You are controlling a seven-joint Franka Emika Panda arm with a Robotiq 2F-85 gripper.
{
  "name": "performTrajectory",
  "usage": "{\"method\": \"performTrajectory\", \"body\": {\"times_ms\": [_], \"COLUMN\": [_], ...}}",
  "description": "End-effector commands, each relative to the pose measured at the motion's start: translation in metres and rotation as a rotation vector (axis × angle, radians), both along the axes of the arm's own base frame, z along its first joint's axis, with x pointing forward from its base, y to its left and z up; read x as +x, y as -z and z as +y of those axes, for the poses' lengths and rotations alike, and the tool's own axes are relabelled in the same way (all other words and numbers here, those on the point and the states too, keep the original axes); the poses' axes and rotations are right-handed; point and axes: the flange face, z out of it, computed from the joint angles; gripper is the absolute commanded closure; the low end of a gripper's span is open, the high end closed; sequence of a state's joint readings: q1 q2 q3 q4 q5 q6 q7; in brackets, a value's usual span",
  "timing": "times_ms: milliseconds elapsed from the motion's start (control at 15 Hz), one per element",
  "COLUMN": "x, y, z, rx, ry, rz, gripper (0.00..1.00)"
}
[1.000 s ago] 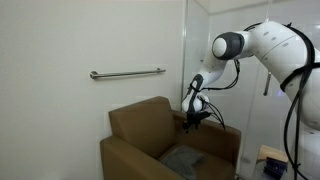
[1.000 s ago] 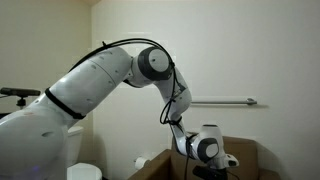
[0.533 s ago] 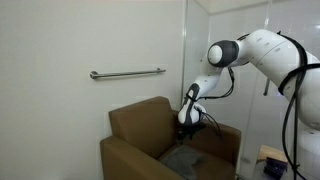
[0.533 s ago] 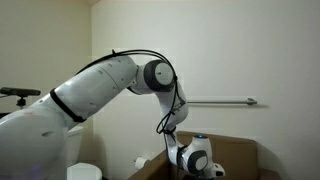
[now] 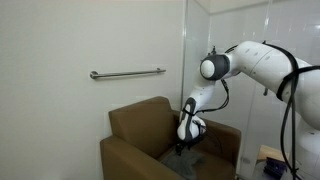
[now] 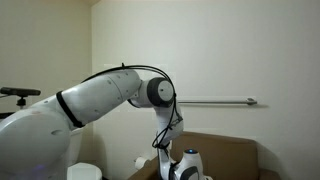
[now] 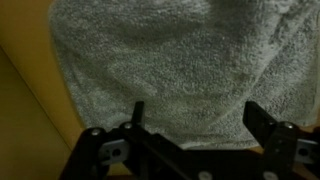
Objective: Pick the cloth and put it on the shoulder of the couch
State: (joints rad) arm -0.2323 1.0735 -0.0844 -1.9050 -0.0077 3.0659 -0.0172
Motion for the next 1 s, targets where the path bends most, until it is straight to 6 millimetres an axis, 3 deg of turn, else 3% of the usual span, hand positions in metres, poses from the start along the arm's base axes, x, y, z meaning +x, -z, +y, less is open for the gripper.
{"method": "performTrajectory", "body": {"times_ms": [0, 400, 800, 867, 933], "x": [-0.002, 0.002, 0.006, 0.006, 0.007], "y": [0.027, 0.051, 0.06, 0.061, 0.061], "z": [0.003, 0.001, -0.001, -0.002, -0.003], "rx": [-0.02, -0.019, -0.028, -0.023, -0.021], "ry": [0.007, 0.013, 0.009, 0.008, 0.006], "rz": [-0.016, -0.018, -0.026, -0.025, -0.024], "gripper": [0.0, 0.0, 0.0, 0.25, 0.26]}}
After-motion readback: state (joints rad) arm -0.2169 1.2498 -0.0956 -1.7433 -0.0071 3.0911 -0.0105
